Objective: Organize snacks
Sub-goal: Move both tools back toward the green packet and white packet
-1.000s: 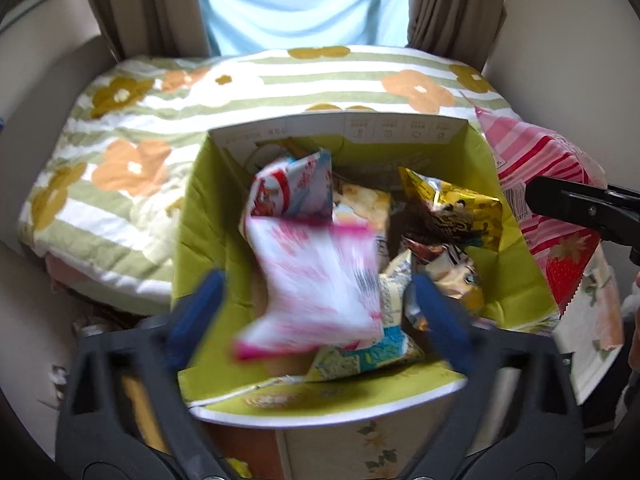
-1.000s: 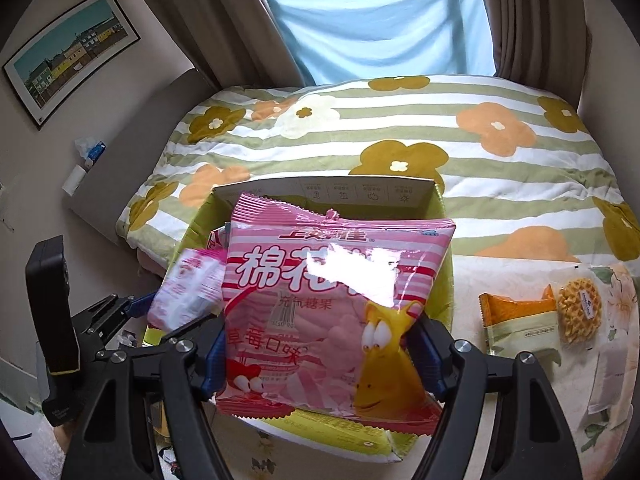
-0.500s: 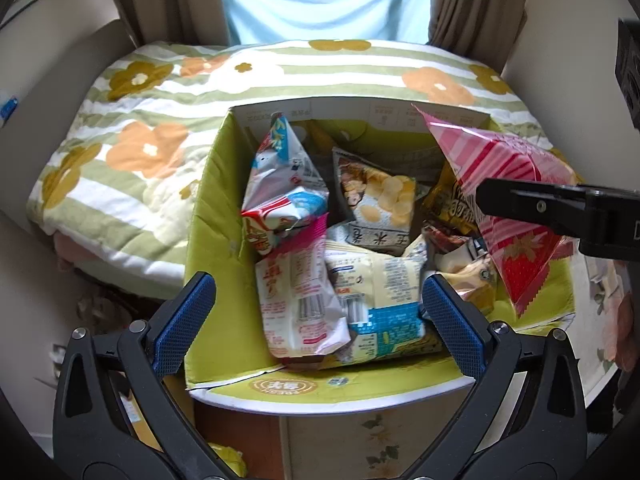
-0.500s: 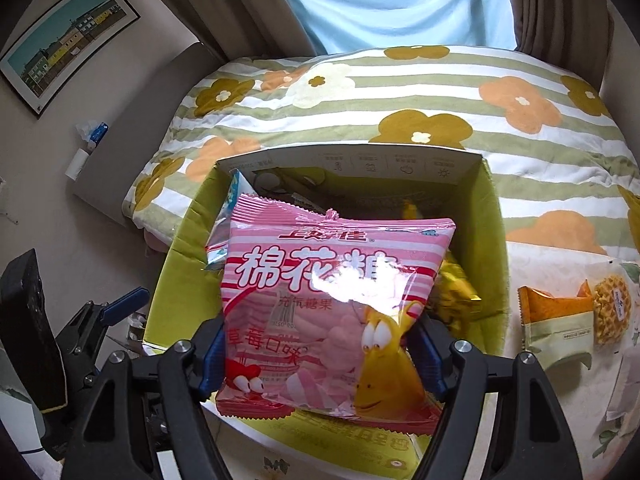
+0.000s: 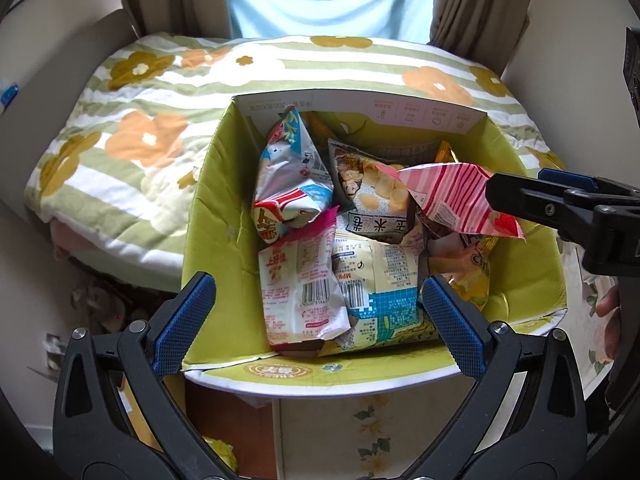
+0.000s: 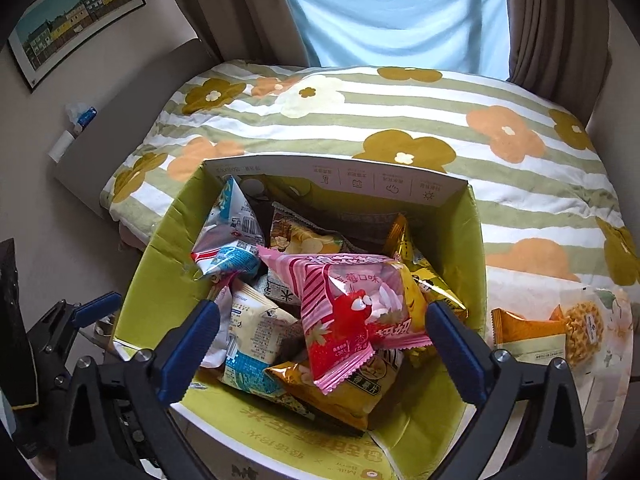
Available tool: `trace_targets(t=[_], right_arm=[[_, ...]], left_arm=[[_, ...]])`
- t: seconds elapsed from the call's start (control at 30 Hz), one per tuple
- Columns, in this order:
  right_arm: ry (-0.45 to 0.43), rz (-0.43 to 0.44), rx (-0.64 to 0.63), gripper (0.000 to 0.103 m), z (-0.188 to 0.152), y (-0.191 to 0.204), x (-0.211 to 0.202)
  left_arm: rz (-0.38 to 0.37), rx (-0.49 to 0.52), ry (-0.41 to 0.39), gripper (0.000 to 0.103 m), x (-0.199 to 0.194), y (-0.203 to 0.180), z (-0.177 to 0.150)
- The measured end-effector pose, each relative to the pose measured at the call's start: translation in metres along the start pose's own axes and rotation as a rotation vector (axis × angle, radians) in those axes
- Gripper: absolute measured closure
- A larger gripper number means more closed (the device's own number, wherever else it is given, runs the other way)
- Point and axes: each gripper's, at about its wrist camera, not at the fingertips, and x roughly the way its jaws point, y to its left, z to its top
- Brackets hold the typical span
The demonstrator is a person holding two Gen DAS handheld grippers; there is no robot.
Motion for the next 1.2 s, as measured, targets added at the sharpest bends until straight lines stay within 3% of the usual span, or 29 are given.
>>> trace_targets(t=[0.23, 0.53, 0.87, 1.2], right_arm=[[-0.032, 0.014, 0.054, 0.001, -0.008, -0.007, -0.023], [-0.08, -0.085, 0.083, 0.001, -0.026, -0.027, -0.071], [-0.159, -0.272, 0.144, 0.001, -0.055, -0.08, -0.135], [-0.184, -0.323, 0.184, 0.001, -0.096, -0.169, -0.183]], left_arm=[[-0.029, -0.012, -0.016, 0.0, -0.02, -0.003, -0.002], [-0.118, 0.069, -0.049, 0.0, -0.043, -0.028, 0.001], [-0.243, 0.16, -0.064, 0.0, -0.052, -0.098, -0.004], [-0.223, 0.207, -0.079, 0.0, -0.066, -0.199, -0.027]])
